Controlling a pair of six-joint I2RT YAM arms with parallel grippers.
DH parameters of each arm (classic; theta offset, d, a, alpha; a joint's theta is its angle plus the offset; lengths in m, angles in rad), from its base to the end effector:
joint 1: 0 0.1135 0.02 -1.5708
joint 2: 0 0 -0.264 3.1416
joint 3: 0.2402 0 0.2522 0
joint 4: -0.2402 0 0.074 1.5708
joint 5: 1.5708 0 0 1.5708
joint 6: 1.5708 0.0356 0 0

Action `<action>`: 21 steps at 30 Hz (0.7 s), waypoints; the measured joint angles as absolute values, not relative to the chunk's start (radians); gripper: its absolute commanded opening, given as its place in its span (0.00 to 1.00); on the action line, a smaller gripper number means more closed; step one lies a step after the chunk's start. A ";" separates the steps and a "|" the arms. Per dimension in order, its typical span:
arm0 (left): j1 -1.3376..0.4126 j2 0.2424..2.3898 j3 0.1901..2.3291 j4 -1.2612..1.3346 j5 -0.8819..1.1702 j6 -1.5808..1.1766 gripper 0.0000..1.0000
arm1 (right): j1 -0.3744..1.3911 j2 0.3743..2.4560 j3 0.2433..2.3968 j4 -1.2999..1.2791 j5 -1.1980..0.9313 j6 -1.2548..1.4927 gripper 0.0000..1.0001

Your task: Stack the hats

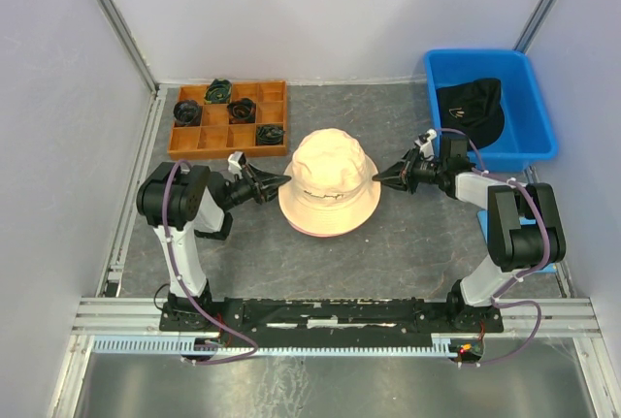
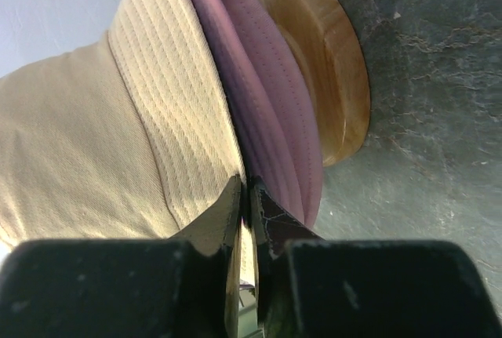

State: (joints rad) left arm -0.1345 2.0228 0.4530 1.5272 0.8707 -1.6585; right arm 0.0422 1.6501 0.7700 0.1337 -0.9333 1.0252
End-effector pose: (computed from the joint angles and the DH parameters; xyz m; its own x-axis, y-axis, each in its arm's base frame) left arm 0.2861 -0.0662 0.1020 -0.8366 -0.5344 0.1200 -0.1159 -0.0413 -0.9924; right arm 0.3116 0.0418 0.1614 -0.8773 0.4722 0.0855 0.2610 0.3202 0.9107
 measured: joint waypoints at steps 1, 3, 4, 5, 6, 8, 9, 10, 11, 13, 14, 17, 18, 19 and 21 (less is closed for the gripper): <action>-0.133 2.023 0.453 1.527 0.870 -1.658 0.34 | 0.041 1.650 0.770 0.127 -0.930 1.022 0.15; -0.130 2.023 0.451 1.524 0.870 -1.658 0.49 | 0.039 1.650 0.770 0.115 -0.919 1.015 0.25; -0.130 2.024 0.451 1.523 0.870 -1.658 0.50 | 0.036 1.650 0.770 0.109 -0.913 1.013 0.29; -0.128 2.024 0.451 1.522 0.870 -1.658 0.50 | 0.035 1.650 0.770 0.103 -0.910 1.010 0.33; -0.128 2.025 0.450 1.520 0.870 -1.658 0.50 | 0.033 1.650 0.770 0.094 -0.895 1.003 0.37; -0.126 2.025 0.448 1.520 0.869 -1.658 0.51 | 0.027 1.650 0.770 0.080 -0.876 0.997 0.45; -0.126 2.025 0.447 1.520 0.868 -1.658 0.51 | 0.024 1.650 0.770 0.075 -0.870 0.994 0.46; -0.126 2.025 0.446 1.520 0.867 -1.658 0.51 | 0.023 1.650 0.770 0.071 -0.865 0.990 0.47; -0.126 2.024 0.445 1.520 0.867 -1.658 0.51 | 0.023 1.650 0.770 0.064 -0.857 0.985 0.48; -0.125 2.024 0.445 1.520 0.867 -1.658 0.57 | 0.023 1.650 0.770 0.045 -0.848 0.971 0.49; -0.123 2.024 0.444 1.520 0.866 -1.658 0.59 | 0.021 1.648 0.770 0.034 -0.842 0.963 0.49; -0.111 2.024 0.432 1.517 0.866 -1.652 0.62 | 0.019 1.631 0.770 -0.008 -0.825 0.936 0.50; -0.101 2.024 0.425 1.512 0.865 -1.643 0.63 | 0.015 1.623 0.770 -0.025 -0.822 0.926 0.50; -0.089 2.022 0.418 1.502 0.864 -1.636 0.64 | 0.010 1.615 0.770 -0.042 -0.819 0.916 0.50; -0.067 2.014 0.406 1.484 0.863 -1.623 0.64 | 0.004 1.605 0.770 -0.064 -0.813 0.902 0.50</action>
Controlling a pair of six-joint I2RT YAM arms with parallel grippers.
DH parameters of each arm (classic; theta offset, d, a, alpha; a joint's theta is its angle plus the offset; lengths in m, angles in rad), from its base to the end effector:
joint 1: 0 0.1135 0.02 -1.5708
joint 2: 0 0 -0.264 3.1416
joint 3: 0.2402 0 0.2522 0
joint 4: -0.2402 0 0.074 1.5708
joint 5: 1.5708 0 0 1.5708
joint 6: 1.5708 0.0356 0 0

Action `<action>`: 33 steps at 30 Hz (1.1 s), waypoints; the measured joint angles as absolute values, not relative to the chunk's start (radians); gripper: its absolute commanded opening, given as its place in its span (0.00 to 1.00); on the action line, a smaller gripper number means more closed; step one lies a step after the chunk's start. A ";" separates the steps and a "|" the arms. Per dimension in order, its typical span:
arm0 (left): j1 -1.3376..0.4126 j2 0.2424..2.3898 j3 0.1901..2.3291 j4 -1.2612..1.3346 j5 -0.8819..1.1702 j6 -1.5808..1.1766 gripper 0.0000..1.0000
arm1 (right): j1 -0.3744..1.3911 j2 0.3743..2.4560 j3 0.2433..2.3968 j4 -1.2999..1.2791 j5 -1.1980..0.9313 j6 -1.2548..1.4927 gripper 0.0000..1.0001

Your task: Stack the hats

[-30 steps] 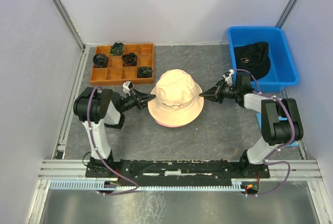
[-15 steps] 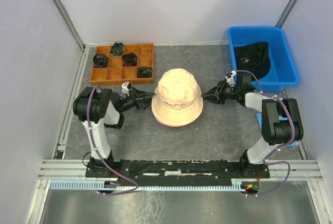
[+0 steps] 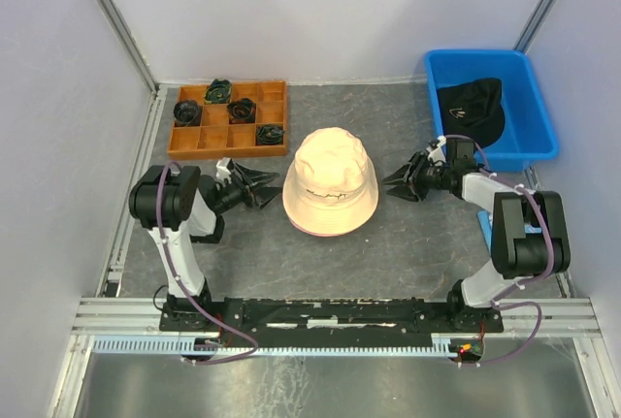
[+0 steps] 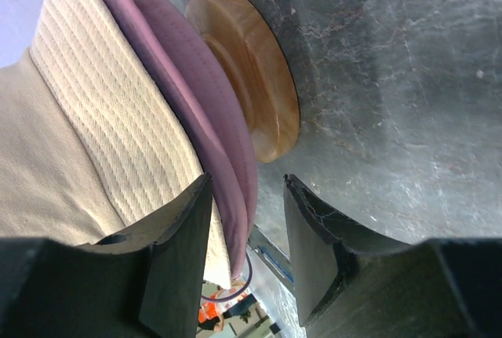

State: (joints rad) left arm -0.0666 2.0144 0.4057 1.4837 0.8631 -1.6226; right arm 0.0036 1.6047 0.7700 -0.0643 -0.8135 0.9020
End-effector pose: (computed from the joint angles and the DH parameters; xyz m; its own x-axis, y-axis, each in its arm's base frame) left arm 0.2779 -0.0457 0.0928 -0.7880 -0.5981 0.1460 -0.1654 -0.0227 -0.9860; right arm 0.2991 0.0269 0.1590 -0.8421 0.5360 0.0603 0.3321 0.4271 0.8410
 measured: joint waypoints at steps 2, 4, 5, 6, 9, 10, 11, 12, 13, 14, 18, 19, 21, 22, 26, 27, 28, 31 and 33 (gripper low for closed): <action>-0.039 1.996 0.400 1.459 0.862 -1.605 0.64 | -0.004 1.588 0.770 -0.101 -0.805 0.881 0.51; -0.015 1.975 0.400 1.443 0.862 -1.596 0.65 | -0.013 1.564 0.774 -0.149 -0.798 0.858 0.52; -0.003 1.963 0.400 1.437 0.862 -1.593 0.65 | -0.016 1.549 0.778 -0.179 -0.792 0.846 0.52; 0.008 1.949 0.400 1.432 0.862 -1.591 0.65 | -0.018 1.531 0.785 -0.214 -0.781 0.838 0.52; 0.039 1.879 0.402 1.374 0.863 -1.569 0.66 | -0.026 1.467 0.828 -0.343 -0.736 0.801 0.54; 0.046 1.848 0.405 1.342 0.863 -1.552 0.67 | -0.028 1.444 0.852 -0.385 -0.721 0.787 0.54; 0.051 1.804 0.414 1.277 0.863 -1.518 0.68 | -0.030 1.420 0.883 -0.428 -0.701 0.773 0.55; 0.055 1.758 0.429 1.216 0.863 -1.480 0.68 | -0.031 1.400 0.927 -0.479 -0.678 0.756 0.55; 0.057 1.709 0.451 1.124 0.861 -1.425 0.70 | -0.032 1.382 0.982 -0.529 -0.656 0.738 0.55; 0.057 1.655 0.484 1.015 0.852 -1.364 0.71 | -0.033 1.371 1.031 -0.564 -0.637 0.723 0.56; 0.057 1.491 0.625 0.697 0.816 -1.158 0.71 | -0.036 1.357 1.243 -0.667 -0.574 0.671 0.55; 0.057 1.467 0.655 0.652 0.814 -1.124 0.71 | -0.036 1.358 1.279 -0.674 -0.574 0.669 0.55; 0.057 1.449 0.686 0.608 0.814 -1.085 0.71 | -0.036 1.362 1.310 -0.672 -0.580 0.666 0.55; 0.057 1.448 0.688 0.598 0.814 -1.076 0.71 | -0.036 1.363 1.307 -0.666 -0.584 0.667 0.55; 0.057 1.464 0.672 0.533 0.814 -1.056 0.71 | -0.033 1.373 1.223 -0.650 -0.595 0.680 0.54; 0.057 1.465 0.667 0.516 0.814 -1.051 0.71 | -0.035 1.382 1.196 -0.650 -0.595 0.685 0.54; 0.057 1.465 0.665 0.504 0.815 -1.050 0.71 | -0.036 1.388 1.178 -0.649 -0.594 0.686 0.54; 0.057 1.468 0.664 0.490 0.815 -1.045 0.71 | -0.043 1.396 1.115 -0.630 -0.601 0.694 0.53; 0.057 1.470 0.664 0.488 0.815 -1.045 0.71 | -0.056 1.400 1.085 -0.607 -0.606 0.702 0.53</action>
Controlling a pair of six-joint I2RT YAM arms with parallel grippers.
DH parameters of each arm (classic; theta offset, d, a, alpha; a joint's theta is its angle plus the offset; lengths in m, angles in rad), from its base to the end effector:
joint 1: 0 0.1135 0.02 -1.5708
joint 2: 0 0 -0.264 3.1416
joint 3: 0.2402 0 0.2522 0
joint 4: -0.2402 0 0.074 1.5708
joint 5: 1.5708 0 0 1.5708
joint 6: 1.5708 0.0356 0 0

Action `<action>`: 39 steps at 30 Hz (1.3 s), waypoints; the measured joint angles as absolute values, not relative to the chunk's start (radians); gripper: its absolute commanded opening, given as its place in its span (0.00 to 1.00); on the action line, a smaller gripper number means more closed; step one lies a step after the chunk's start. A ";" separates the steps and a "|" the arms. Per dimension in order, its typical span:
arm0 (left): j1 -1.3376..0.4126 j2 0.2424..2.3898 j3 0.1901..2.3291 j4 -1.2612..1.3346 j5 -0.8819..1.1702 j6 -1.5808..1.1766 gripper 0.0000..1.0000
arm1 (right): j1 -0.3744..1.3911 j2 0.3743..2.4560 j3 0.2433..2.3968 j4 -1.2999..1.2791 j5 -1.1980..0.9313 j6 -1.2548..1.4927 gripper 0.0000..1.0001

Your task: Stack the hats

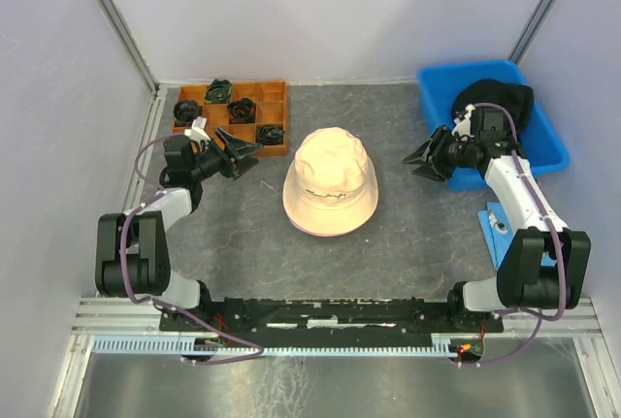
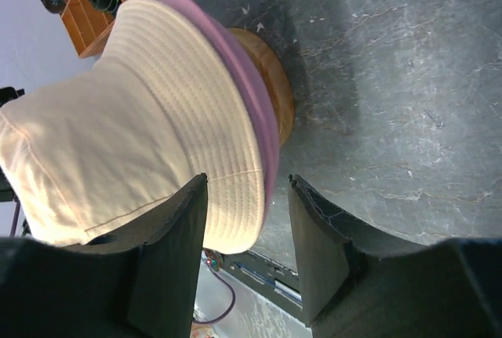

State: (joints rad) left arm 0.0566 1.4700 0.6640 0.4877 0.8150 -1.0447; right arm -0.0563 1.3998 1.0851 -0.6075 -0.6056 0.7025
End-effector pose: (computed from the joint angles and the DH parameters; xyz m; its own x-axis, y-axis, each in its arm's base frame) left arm 0.3008 -0.0089 0.2102 -0.7201 -0.6349 -0.2800 0.0568 0.3482 -0.9357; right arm 0.2896 0.0040 0.2726 -0.7992 0.5771 -0.1679 0.2874 0.6123 0.7366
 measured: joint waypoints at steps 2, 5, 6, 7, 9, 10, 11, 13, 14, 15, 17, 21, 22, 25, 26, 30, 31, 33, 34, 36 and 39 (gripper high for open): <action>0.057 1.475 0.664 0.487 0.815 -1.045 0.71 | -0.065 1.406 1.060 -0.582 -0.610 0.710 0.53; 0.057 1.478 0.664 0.484 0.815 -1.045 0.71 | -0.073 1.417 1.033 -0.554 -0.614 0.716 0.52; 0.057 1.478 0.664 0.483 0.815 -1.045 0.71 | -0.073 1.422 1.028 -0.549 -0.618 0.717 0.51; 0.057 1.478 0.664 0.482 0.815 -1.045 0.71 | -0.074 1.427 1.023 -0.542 -0.622 0.717 0.51; 0.057 1.478 0.664 0.480 0.815 -1.045 0.71 | -0.074 1.438 1.021 -0.533 -0.629 0.717 0.51; 0.057 1.478 0.664 0.479 0.815 -1.045 0.71 | -0.074 1.439 1.021 -0.530 -0.629 0.717 0.51; 0.057 1.478 0.664 0.479 0.815 -1.045 0.71 | -0.074 1.439 1.024 -0.535 -0.628 0.712 0.52; 0.057 1.478 0.664 0.472 0.815 -1.040 0.71 | -0.073 1.438 1.053 -0.566 -0.617 0.693 0.54; 0.057 1.478 0.664 0.467 0.814 -1.037 0.71 | -0.073 1.439 1.085 -0.596 -0.599 0.678 0.55; 0.057 1.477 0.664 0.459 0.813 -1.032 0.72 | -0.073 1.439 1.125 -0.629 -0.579 0.662 0.56; 0.057 1.472 0.664 0.439 0.811 -1.020 0.72 | -0.073 1.450 1.259 -0.698 -0.519 0.617 0.57; 0.057 1.435 0.665 0.371 0.786 -0.980 0.72 | -0.074 1.514 1.560 -0.761 -0.362 0.539 0.62; 0.057 1.423 0.665 0.357 0.783 -0.969 0.73 | -0.074 1.535 1.615 -0.773 -0.318 0.525 0.64; 0.057 1.394 0.667 0.323 0.769 -0.948 0.72 | -0.074 1.635 1.793 -0.840 -0.165 0.479 0.73; 0.057 1.387 0.668 0.315 0.766 -0.943 0.73 | -0.074 1.683 1.854 -0.864 -0.104 0.459 0.76; 0.057 1.371 0.669 0.284 0.760 -0.933 0.73 | -0.074 1.868 2.028 -0.947 0.057 0.396 0.82; 0.057 1.367 0.669 0.277 0.760 -0.931 0.73 | -0.075 1.929 2.087 -0.974 0.092 0.380 0.82; 0.057 1.363 0.669 0.266 0.759 -0.925 0.73 | -0.080 2.027 2.173 -1.005 0.128 0.359 0.85; 0.057 1.361 0.669 0.260 0.757 -0.921 0.73 | -0.082 2.073 2.213 -1.018 0.142 0.350 0.86; 0.057 1.359 0.670 0.253 0.753 -0.917 0.73 | -0.088 2.149 2.273 -1.032 0.167 0.340 0.88; 0.057 1.357 0.671 0.238 0.742 -0.913 0.72 | -0.105 2.236 2.362 -1.064 0.197 0.334 0.90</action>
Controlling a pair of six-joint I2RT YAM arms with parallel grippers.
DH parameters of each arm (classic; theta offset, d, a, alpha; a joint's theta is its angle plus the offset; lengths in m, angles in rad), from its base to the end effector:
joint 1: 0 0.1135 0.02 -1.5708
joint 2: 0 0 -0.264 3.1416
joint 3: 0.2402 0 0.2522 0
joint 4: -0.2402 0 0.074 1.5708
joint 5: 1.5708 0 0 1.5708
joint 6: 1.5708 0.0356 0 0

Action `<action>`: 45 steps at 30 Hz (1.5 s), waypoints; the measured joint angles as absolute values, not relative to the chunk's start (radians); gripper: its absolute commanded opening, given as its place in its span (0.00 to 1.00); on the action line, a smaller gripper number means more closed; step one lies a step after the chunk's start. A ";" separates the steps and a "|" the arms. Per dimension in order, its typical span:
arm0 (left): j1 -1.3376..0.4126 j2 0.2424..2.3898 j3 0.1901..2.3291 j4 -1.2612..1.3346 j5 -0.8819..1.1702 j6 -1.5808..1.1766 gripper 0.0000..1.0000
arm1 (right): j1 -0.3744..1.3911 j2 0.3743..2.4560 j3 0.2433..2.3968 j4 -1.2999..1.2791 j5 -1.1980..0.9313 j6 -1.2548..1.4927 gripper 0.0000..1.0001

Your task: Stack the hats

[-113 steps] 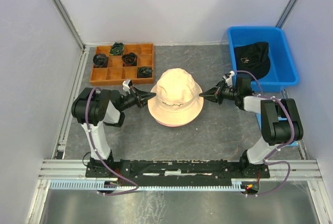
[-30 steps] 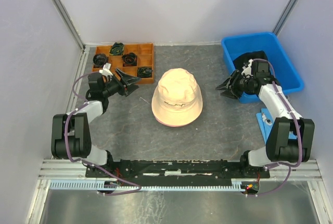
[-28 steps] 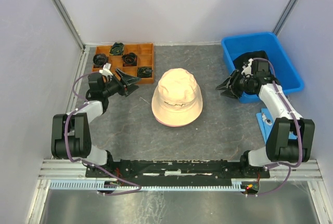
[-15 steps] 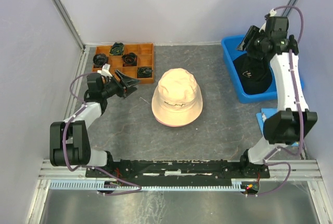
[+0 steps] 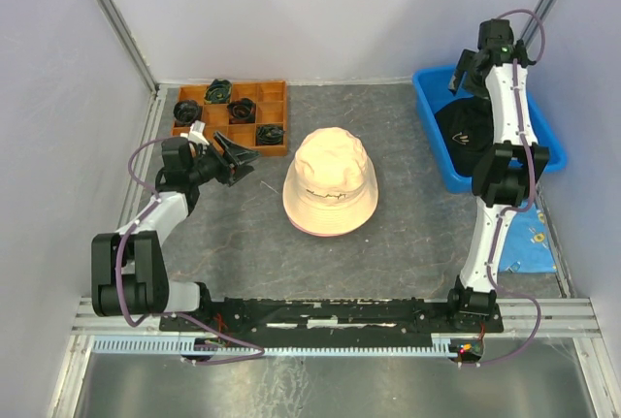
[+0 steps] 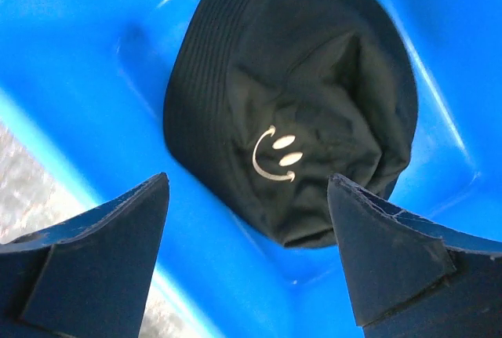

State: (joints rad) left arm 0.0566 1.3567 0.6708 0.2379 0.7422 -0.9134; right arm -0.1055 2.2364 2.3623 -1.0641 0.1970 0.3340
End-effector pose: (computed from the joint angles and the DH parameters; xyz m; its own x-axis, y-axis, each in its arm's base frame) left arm 0.2827 -0.0081 0.2193 -0.7127 -0.6247 -0.3190 0.0039 0.4513 -0.8924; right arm 0.4795 -0.0578 0.3236 -0.6861 0.3959 -0.6103 0.4692 0.8820 0.0447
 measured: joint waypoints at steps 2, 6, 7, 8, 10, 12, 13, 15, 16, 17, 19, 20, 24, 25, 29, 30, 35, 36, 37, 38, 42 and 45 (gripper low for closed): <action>0.057 1.355 0.671 0.231 0.736 -0.912 0.72 | -0.121 2.285 2.428 -1.073 0.215 0.334 0.91; 0.057 1.353 0.671 0.221 0.734 -0.903 0.72 | -0.158 2.340 2.494 -1.074 0.247 0.334 0.92; 0.057 1.353 0.671 0.217 0.733 -0.902 0.73 | -0.167 2.352 2.502 -1.074 0.254 0.334 0.92; 0.057 1.353 0.671 0.215 0.734 -0.901 0.73 | -0.172 2.359 2.504 -1.074 0.258 0.334 0.92; 0.057 1.353 0.671 0.215 0.733 -0.900 0.73 | -0.184 2.380 2.511 -1.074 0.268 0.334 0.93; 0.057 1.353 0.671 0.215 0.733 -0.900 0.73 | -0.189 2.406 2.524 -1.076 0.275 0.334 0.93; 0.057 1.353 0.671 0.215 0.733 -0.900 0.73 | -0.190 2.419 2.527 -1.074 0.278 0.334 0.93; 0.057 1.353 0.671 0.215 0.733 -0.900 0.72 | -0.190 2.440 2.532 -1.073 0.282 0.334 0.93; 0.057 1.353 0.671 0.215 0.732 -0.900 0.73 | -0.190 2.452 2.534 -1.073 0.282 0.334 0.93; 0.057 1.354 0.671 0.215 0.732 -0.900 0.73 | -0.190 2.465 2.536 -1.072 0.282 0.334 0.93; 0.057 1.358 0.674 0.215 0.731 -0.900 0.72 | -0.191 2.481 2.538 -1.069 0.281 0.335 0.92; 0.057 1.361 0.676 0.215 0.730 -0.900 0.72 | -0.191 2.487 2.539 -1.069 0.280 0.335 0.90; 0.057 1.378 0.686 0.215 0.725 -0.900 0.72 | -0.193 2.507 2.540 -1.066 0.274 0.336 0.80; 0.057 1.382 0.689 0.215 0.724 -0.900 0.72 | -0.194 2.508 2.540 -1.065 0.274 0.335 0.77; 0.057 1.390 0.701 0.215 0.722 -0.900 0.72 | -0.197 2.509 2.539 -1.050 0.275 0.337 0.59; 0.057 1.390 0.703 0.215 0.721 -0.900 0.72 | -0.198 2.509 2.539 -1.047 0.275 0.337 0.55; 0.057 1.392 0.714 0.212 0.716 -0.899 0.73 | -0.204 2.509 2.537 -1.022 0.280 0.344 0.05; 0.057 1.392 0.715 0.211 0.715 -0.899 0.72 | -0.205 2.509 2.537 -1.019 0.282 0.336 0.00; 0.057 1.392 0.715 0.210 0.715 -0.897 0.73 | -0.206 2.509 2.537 -1.014 0.283 0.340 0.00; 0.057 1.392 0.716 0.209 0.715 -0.895 0.72 | -0.207 2.509 2.537 -1.009 0.288 0.342 0.00; 0.057 1.392 0.717 0.193 0.715 -0.887 0.72 | -0.210 2.507 2.523 -0.995 0.294 0.343 0.00; 0.057 1.392 0.725 0.177 0.716 -0.884 0.72 | -0.212 2.493 2.479 -0.986 0.292 0.342 0.00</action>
State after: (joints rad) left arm 0.0566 1.3922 0.7250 0.1772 0.7158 -0.8841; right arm -0.2115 2.4928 2.4790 -0.9859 0.2924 0.3420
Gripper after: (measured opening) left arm 0.724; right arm 0.010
